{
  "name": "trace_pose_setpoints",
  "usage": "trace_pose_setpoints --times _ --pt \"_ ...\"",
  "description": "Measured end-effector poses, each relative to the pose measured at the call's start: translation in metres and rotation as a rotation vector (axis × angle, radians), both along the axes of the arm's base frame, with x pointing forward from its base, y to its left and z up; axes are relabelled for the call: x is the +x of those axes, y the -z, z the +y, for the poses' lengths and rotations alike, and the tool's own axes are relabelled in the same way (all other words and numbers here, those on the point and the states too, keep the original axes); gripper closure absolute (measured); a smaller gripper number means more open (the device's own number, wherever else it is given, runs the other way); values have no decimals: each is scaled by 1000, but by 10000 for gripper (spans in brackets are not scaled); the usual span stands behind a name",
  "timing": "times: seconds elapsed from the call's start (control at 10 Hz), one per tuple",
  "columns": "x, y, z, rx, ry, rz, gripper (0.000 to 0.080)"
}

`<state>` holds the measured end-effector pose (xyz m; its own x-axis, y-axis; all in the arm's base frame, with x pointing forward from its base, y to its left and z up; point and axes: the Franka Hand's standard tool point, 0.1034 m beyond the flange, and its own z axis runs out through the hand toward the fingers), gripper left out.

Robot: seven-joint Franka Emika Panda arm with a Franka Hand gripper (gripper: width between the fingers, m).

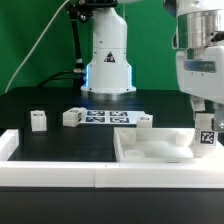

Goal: Assemble one leg

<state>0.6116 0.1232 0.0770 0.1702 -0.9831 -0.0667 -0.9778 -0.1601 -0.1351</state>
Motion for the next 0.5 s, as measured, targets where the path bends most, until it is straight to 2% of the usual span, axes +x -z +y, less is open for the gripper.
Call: trace_pose_setpoints --times 0.3,0.5 --pt "-1 -1 4 -46 -295 -5 151" --pt "-1 -1 4 -48 -317 -7 150"
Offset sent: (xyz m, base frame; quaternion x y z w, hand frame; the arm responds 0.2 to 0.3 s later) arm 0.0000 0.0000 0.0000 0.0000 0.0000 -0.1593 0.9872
